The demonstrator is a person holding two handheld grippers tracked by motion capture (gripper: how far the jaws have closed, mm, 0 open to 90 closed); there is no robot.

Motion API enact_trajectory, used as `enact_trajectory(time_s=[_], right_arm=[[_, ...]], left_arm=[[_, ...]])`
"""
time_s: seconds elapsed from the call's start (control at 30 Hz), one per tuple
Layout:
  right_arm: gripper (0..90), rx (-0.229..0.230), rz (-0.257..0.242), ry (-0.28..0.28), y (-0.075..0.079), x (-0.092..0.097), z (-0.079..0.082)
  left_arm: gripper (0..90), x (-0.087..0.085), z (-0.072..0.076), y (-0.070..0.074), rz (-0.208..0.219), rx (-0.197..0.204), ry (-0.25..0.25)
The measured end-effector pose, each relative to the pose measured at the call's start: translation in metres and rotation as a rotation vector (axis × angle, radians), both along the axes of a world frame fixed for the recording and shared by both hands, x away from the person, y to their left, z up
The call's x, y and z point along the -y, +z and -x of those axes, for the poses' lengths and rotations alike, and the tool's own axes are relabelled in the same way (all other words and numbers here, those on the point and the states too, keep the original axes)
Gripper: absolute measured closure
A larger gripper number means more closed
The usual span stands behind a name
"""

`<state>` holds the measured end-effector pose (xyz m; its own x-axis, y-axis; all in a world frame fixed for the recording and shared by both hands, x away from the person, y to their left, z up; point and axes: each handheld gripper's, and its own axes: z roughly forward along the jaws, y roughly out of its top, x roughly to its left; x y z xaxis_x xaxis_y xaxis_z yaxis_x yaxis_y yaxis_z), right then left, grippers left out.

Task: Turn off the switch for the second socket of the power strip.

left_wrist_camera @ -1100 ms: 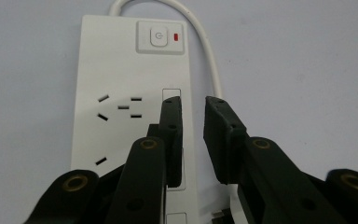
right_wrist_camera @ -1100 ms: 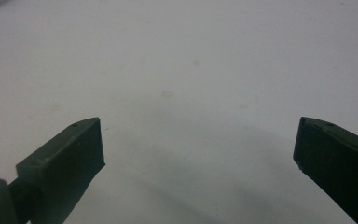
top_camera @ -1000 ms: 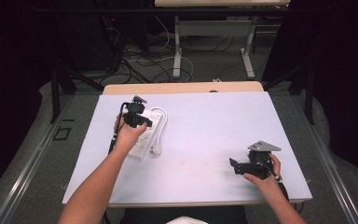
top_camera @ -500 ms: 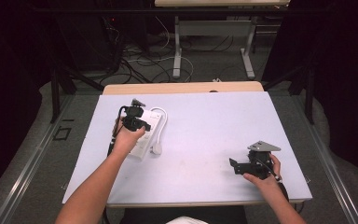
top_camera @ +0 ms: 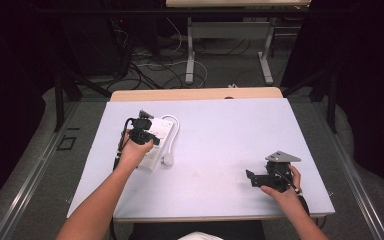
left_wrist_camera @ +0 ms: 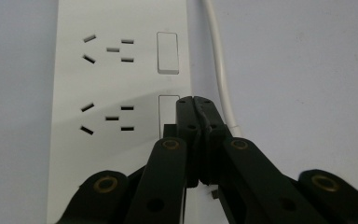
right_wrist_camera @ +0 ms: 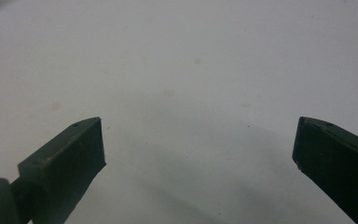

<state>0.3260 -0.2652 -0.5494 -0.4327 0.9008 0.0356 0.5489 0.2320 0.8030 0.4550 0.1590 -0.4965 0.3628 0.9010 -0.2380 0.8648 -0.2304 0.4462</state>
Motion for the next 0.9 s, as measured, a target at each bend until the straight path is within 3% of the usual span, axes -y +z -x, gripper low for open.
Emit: enact_trajectory(time_s=[0.9], right_arm=[[2.3,-0.001,0.003,0.003,-0.0004,0.0000,-0.0001]], left_arm=[[90.0,-0.0041,-0.0048,-0.0097,-0.032,-0.033,0.036]])
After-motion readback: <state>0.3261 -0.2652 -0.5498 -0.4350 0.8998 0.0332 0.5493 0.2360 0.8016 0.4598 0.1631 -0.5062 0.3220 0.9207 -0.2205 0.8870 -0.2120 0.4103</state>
